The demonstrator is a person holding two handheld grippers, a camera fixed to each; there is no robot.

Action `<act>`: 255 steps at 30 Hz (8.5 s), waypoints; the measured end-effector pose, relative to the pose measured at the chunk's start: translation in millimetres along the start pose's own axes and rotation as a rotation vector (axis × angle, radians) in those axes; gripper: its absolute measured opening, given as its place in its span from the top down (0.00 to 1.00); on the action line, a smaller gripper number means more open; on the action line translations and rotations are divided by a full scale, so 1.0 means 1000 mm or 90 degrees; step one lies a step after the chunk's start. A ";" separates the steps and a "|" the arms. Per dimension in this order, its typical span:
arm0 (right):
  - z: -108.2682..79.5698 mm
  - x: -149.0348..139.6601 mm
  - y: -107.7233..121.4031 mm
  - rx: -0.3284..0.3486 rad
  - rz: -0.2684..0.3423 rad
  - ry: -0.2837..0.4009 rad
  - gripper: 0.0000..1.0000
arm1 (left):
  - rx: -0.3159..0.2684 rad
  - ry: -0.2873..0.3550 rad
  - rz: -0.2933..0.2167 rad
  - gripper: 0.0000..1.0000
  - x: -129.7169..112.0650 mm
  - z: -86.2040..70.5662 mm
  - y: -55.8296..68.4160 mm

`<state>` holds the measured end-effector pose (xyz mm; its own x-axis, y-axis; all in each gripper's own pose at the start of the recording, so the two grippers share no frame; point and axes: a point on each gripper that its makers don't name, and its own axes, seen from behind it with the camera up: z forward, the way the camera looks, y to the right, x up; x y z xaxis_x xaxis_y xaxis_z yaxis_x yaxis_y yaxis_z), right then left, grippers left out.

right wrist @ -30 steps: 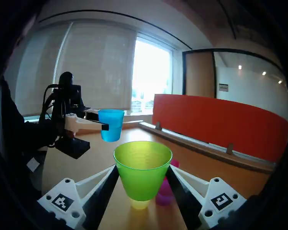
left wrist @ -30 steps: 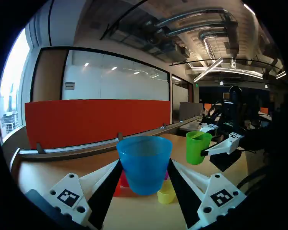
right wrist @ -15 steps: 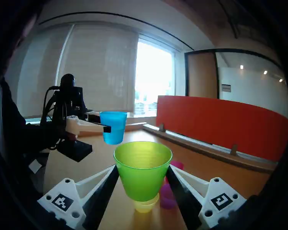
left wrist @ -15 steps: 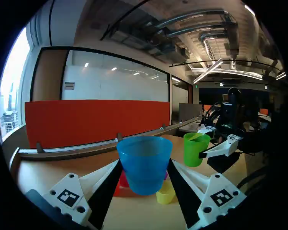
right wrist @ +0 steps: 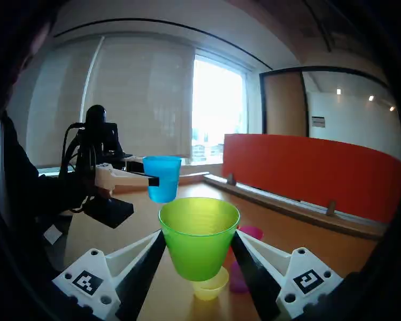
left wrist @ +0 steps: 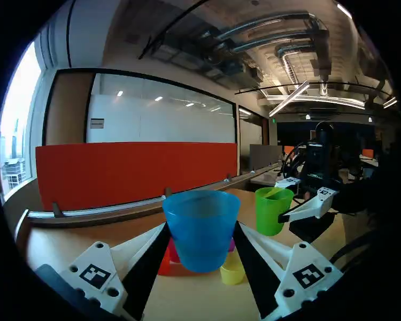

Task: Pour water

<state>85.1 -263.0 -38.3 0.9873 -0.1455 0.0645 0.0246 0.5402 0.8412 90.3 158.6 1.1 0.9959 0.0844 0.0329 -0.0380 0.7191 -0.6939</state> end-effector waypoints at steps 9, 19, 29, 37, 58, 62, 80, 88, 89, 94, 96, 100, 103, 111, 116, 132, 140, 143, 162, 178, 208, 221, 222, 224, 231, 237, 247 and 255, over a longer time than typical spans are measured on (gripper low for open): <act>0.009 -0.003 -0.011 0.022 0.005 -0.002 0.13 | 0.007 0.003 0.026 0.19 0.003 -0.002 -0.004; 0.016 -0.005 -0.020 0.039 0.006 -0.001 0.13 | -0.004 0.012 0.070 0.20 0.008 -0.003 0.004; 0.019 -0.014 -0.031 0.062 0.004 -0.012 0.13 | 0.001 0.018 0.126 0.19 0.012 -0.003 0.004; 0.023 -0.016 -0.039 0.076 0.000 -0.011 0.13 | -0.004 0.020 0.146 0.19 0.013 -0.001 0.007; 0.034 -0.022 -0.059 0.127 0.010 -0.014 0.13 | -0.020 0.023 0.202 0.19 0.015 -0.003 0.013; 0.037 -0.023 -0.062 0.133 0.011 -0.015 0.13 | -0.021 0.020 0.219 0.19 0.014 -0.003 0.014; 0.049 -0.030 -0.072 0.158 0.018 -0.018 0.13 | -0.008 0.026 0.271 0.19 0.023 -0.004 0.008; 0.052 -0.031 -0.075 0.166 0.018 -0.021 0.13 | -0.008 0.025 0.295 0.19 0.024 -0.004 0.008; 0.052 -0.031 -0.076 0.167 0.018 -0.021 0.13 | -0.008 0.024 0.298 0.19 0.023 -0.004 0.008; 0.054 -0.031 -0.078 0.173 0.018 -0.020 0.13 | -0.008 0.029 0.309 0.20 0.025 -0.005 0.008; 0.054 -0.032 -0.079 0.174 0.017 -0.021 0.13 | -0.008 0.033 0.315 0.20 0.027 -0.006 0.010; 0.057 -0.032 -0.081 0.177 0.015 -0.018 0.13 | -0.012 0.034 0.334 0.20 0.028 -0.008 0.014; 0.058 -0.031 -0.083 0.180 0.013 -0.014 0.13 | -0.015 0.034 0.348 0.20 0.028 -0.008 0.016; 0.059 -0.032 -0.087 0.185 0.006 -0.011 0.14 | -0.015 0.034 0.361 0.20 0.030 -0.008 0.017; 0.060 -0.032 -0.088 0.185 0.005 -0.009 0.14 | -0.013 0.033 0.371 0.19 0.030 -0.009 0.017; 0.062 -0.032 -0.090 0.187 -0.001 -0.008 0.14 | -0.015 0.037 0.401 0.19 0.031 -0.011 0.021; 0.063 -0.032 -0.090 0.189 -0.001 -0.008 0.14 | -0.018 0.037 0.415 0.19 0.031 -0.010 0.021; 0.063 -0.031 -0.091 0.190 -0.002 -0.008 0.14 | -0.020 0.036 0.426 0.19 0.030 -0.010 0.022; 0.062 -0.030 -0.091 0.194 -0.007 -0.009 0.14 | -0.032 0.044 0.472 0.19 0.028 -0.010 0.028; 0.065 -0.031 -0.089 0.194 -0.007 -0.011 0.14 | -0.045 0.051 0.502 0.20 0.027 -0.013 0.033; 0.066 -0.035 -0.086 0.192 -0.010 -0.019 0.14 | -0.043 0.055 0.539 0.20 0.027 -0.021 0.032; 0.067 -0.039 -0.087 0.192 -0.007 -0.020 0.14 | -0.044 0.058 0.564 0.20 0.029 -0.020 0.032; 0.068 -0.039 -0.087 0.192 -0.007 -0.020 0.14 | -0.043 0.058 0.565 0.20 0.030 -0.020 0.032; 0.068 -0.038 -0.087 0.192 -0.006 -0.018 0.14 | -0.043 0.057 0.569 0.19 0.030 -0.020 0.032; 0.071 -0.036 -0.089 0.192 -0.005 -0.012 0.14 | -0.044 0.054 0.575 0.20 0.029 -0.019 0.032; 0.072 -0.036 -0.092 0.197 -0.005 -0.008 0.14 | -0.044 0.054 0.577 0.20 0.028 -0.018 0.032; 0.072 -0.032 -0.093 0.195 0.000 0.010 0.14 | -0.047 0.052 0.581 0.20 0.027 -0.018 0.034; 0.072 -0.029 -0.093 0.195 0.005 0.021 0.14 | -0.048 0.054 0.587 0.20 0.028 -0.019 0.033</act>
<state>43.1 -369.0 -79.3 0.9920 -0.1123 0.0578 -0.0260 0.2660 0.9636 118.8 171.7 -34.0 0.5772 0.5480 -0.6054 -0.8153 0.3458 -0.4644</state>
